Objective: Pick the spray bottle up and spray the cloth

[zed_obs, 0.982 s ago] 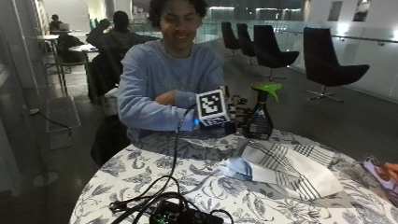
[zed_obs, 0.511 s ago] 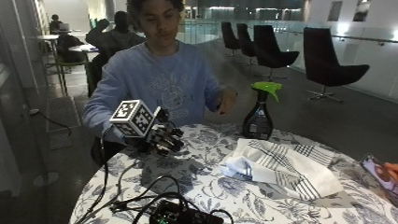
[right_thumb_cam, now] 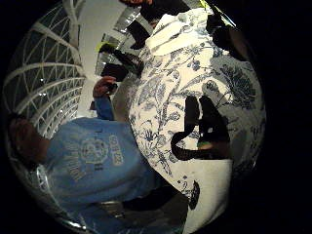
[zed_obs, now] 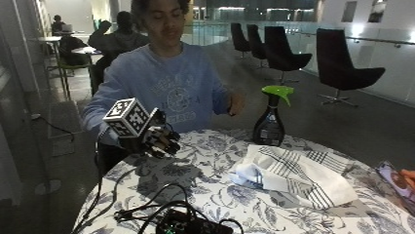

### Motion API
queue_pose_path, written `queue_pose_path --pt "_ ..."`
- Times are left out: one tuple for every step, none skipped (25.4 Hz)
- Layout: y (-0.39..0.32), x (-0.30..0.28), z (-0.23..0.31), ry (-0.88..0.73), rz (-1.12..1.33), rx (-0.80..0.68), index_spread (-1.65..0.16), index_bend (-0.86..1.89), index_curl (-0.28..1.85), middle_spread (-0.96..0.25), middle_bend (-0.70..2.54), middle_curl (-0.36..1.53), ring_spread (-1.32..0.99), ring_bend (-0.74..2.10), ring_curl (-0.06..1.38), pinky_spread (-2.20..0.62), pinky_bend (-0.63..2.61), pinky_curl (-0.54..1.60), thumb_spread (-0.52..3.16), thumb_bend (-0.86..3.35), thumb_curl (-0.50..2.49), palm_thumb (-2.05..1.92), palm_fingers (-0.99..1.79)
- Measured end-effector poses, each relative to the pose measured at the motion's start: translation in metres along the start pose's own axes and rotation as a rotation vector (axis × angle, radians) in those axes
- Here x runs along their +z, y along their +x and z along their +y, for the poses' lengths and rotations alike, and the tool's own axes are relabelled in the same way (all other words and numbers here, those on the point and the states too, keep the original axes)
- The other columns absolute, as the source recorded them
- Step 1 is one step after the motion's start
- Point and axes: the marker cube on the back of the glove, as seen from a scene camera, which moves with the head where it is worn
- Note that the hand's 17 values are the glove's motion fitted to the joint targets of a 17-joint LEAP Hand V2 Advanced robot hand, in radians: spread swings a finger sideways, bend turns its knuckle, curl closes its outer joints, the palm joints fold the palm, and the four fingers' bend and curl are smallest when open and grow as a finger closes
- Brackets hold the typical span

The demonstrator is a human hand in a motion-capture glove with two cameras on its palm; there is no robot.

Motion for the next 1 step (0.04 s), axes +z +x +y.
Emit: queue_pose_path --pt "-0.0005 -0.0002 -0.0001 0.001 0.0 -0.002 -0.32 0.17 0.31 -0.04 0.39 0.42 0.0 0.39 0.33 0.23 0.12 0.25 1.14 -0.01 0.52 0.87 0.66"
